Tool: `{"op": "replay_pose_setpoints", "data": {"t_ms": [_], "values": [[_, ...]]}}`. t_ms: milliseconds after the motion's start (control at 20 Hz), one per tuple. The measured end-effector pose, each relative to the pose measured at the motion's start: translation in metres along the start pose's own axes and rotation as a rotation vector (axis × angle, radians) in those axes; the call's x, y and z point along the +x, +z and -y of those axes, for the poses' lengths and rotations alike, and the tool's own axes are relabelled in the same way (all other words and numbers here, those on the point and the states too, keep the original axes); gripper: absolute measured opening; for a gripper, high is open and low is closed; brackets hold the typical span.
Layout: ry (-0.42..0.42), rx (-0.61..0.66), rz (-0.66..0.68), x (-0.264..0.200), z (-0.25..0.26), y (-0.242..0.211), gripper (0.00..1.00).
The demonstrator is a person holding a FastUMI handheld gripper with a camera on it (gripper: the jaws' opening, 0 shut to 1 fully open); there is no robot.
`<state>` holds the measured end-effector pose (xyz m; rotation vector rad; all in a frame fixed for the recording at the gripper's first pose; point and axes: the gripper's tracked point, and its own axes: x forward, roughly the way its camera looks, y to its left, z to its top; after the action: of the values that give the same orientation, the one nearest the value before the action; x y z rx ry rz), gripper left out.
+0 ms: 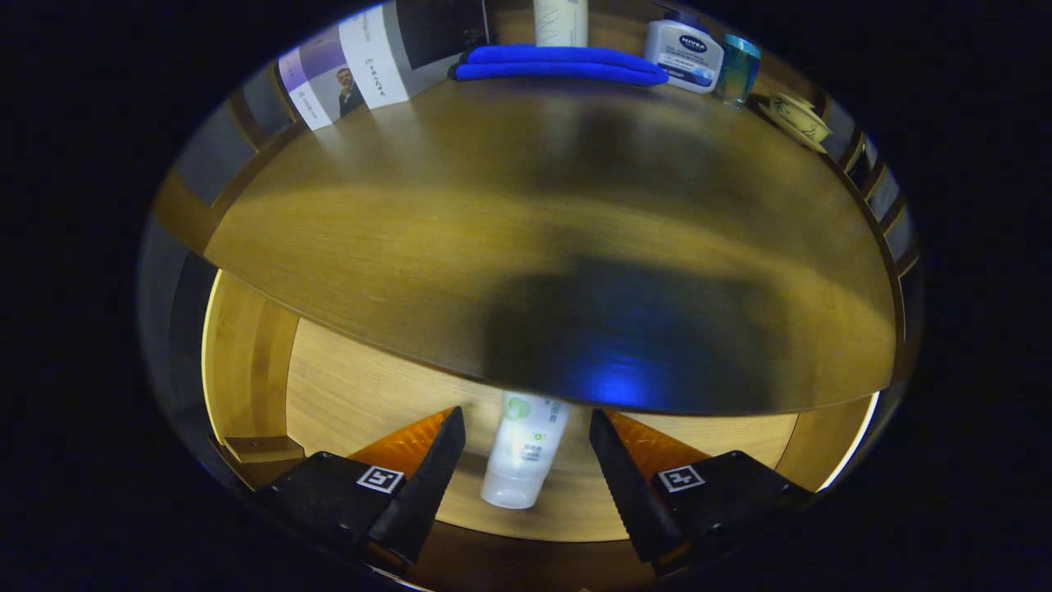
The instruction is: Pull open the drawer, take out the items inside it, and place them on the countertop above the cabinet.
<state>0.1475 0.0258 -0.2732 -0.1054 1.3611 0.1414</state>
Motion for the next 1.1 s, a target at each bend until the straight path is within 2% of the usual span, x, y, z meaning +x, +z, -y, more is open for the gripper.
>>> {"op": "replay_pose_setpoints", "data": {"t_ms": [50,150,250,400,500,550,1100], "values": [[0.005,0.008,-0.006,0.002,-0.001,0.001,0.96],[-0.028,-0.006,-0.017,0.009,0.003,0.001,0.82],[-0.017,-0.030,-0.033,0.012,0.000,-0.002,0.58],[0.002,-0.071,-0.032,0.010,-0.005,-0.007,0.50],[0.025,-0.101,-0.012,0.007,-0.010,-0.006,0.50],[0.033,-0.089,0.007,-0.003,-0.012,-0.003,0.35],[0.164,-0.201,0.161,-0.090,-0.040,-0.030,0.35]]}}
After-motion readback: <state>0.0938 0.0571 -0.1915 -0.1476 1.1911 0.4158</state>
